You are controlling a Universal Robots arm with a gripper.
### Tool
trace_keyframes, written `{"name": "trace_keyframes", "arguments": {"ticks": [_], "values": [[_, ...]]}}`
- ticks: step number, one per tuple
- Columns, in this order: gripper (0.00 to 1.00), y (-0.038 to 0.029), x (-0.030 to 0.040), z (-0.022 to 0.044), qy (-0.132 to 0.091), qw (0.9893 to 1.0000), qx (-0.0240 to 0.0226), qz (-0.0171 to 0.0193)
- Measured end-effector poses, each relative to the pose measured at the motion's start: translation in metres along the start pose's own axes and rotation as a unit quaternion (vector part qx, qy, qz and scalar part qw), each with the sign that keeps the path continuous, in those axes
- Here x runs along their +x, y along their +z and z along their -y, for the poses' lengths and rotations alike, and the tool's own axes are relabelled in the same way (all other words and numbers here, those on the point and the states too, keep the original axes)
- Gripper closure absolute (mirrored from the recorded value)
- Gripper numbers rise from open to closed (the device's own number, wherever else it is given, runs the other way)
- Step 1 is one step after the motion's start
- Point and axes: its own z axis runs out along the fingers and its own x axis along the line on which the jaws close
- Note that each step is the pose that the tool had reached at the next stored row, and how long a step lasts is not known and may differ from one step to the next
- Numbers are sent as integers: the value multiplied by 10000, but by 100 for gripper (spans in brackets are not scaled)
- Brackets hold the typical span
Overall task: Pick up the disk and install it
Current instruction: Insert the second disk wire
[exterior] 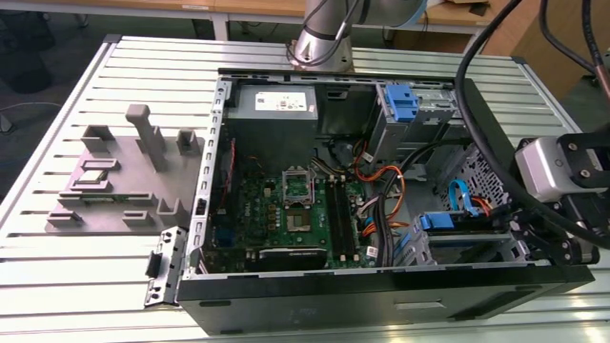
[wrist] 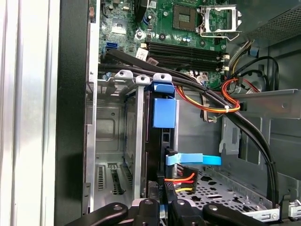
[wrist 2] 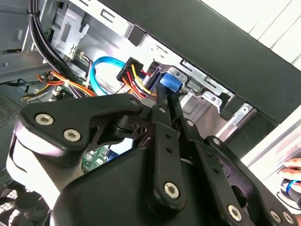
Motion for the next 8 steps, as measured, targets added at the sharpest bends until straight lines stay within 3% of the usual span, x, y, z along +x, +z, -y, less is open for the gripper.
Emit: {"name": "trace_keyframes", "arguments": {"ticks": [8], "values": [[84, 17, -74, -23, 0, 10000, 0, 0]]}}
